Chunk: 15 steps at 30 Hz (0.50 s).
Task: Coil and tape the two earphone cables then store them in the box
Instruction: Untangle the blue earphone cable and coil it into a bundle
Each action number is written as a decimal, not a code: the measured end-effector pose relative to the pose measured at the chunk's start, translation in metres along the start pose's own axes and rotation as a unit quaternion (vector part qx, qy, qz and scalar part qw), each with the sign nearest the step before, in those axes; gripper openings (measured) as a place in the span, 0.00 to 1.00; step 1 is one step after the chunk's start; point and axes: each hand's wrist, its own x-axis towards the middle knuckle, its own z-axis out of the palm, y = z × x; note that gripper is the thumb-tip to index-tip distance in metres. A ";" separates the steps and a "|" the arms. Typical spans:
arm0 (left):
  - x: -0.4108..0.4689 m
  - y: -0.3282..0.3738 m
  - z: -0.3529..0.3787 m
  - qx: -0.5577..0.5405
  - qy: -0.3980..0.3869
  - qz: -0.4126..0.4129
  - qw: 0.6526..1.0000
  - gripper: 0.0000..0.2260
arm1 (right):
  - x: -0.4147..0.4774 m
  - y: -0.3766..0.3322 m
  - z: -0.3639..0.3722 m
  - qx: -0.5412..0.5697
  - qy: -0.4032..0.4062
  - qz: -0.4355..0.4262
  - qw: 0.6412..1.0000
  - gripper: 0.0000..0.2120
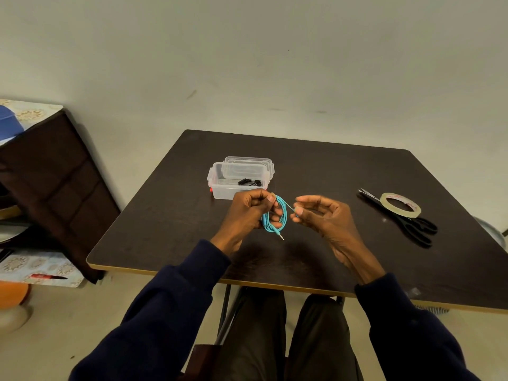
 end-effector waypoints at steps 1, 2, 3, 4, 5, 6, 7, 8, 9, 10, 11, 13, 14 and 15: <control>0.000 0.000 0.000 -0.001 0.003 0.002 1.000 0.09 | -0.001 -0.001 0.001 -0.014 0.012 -0.014 1.000 0.15; -0.001 0.001 0.000 -0.001 0.007 0.005 1.000 0.09 | -0.003 -0.001 0.003 -0.027 0.017 -0.029 0.999 0.12; -0.001 0.001 0.000 0.001 0.012 0.007 1.000 0.09 | -0.005 -0.001 0.004 -0.034 0.016 -0.043 0.998 0.10; -0.001 0.001 0.001 0.003 0.017 0.008 1.000 0.10 | -0.007 -0.001 0.006 -0.042 0.011 -0.054 0.998 0.09; 0.000 0.002 0.002 0.005 0.022 0.007 1.000 0.09 | -0.010 -0.002 0.009 -0.053 0.003 -0.061 0.997 0.09; 0.000 0.002 0.003 0.008 0.026 0.007 1.000 0.09 | -0.012 -0.002 0.012 -0.071 -0.008 -0.068 0.995 0.10; 0.001 0.002 0.005 0.012 0.030 0.007 0.999 0.09 | -0.014 -0.002 0.016 -0.100 -0.015 -0.081 0.992 0.10; 0.002 0.003 0.006 0.018 0.032 0.007 0.999 0.09 | -0.015 -0.001 0.019 -0.137 -0.014 -0.098 0.986 0.09; 0.002 0.004 0.008 0.023 0.033 0.006 0.999 0.10 | -0.016 0.000 0.023 -0.177 -0.003 -0.117 0.977 0.09; 0.003 0.005 0.010 0.024 0.031 0.004 0.999 0.10 | -0.017 0.001 0.028 -0.210 0.016 -0.133 0.969 0.08; 0.003 0.006 0.012 0.024 0.027 0.004 0.999 0.11 | -0.017 0.003 0.032 -0.232 0.039 -0.146 0.961 0.08; 0.002 0.008 0.015 0.025 0.022 0.004 0.999 0.10 | -0.016 0.007 0.037 -0.257 0.079 -0.164 0.949 0.08; 0.002 0.009 0.015 0.024 0.021 0.004 0.999 0.09 | -0.015 0.009 0.039 -0.262 0.092 -0.166 0.946 0.07; 0.002 0.010 0.016 0.022 0.021 0.003 1.000 0.08 | -0.013 0.011 0.040 -0.263 0.100 -0.163 0.946 0.07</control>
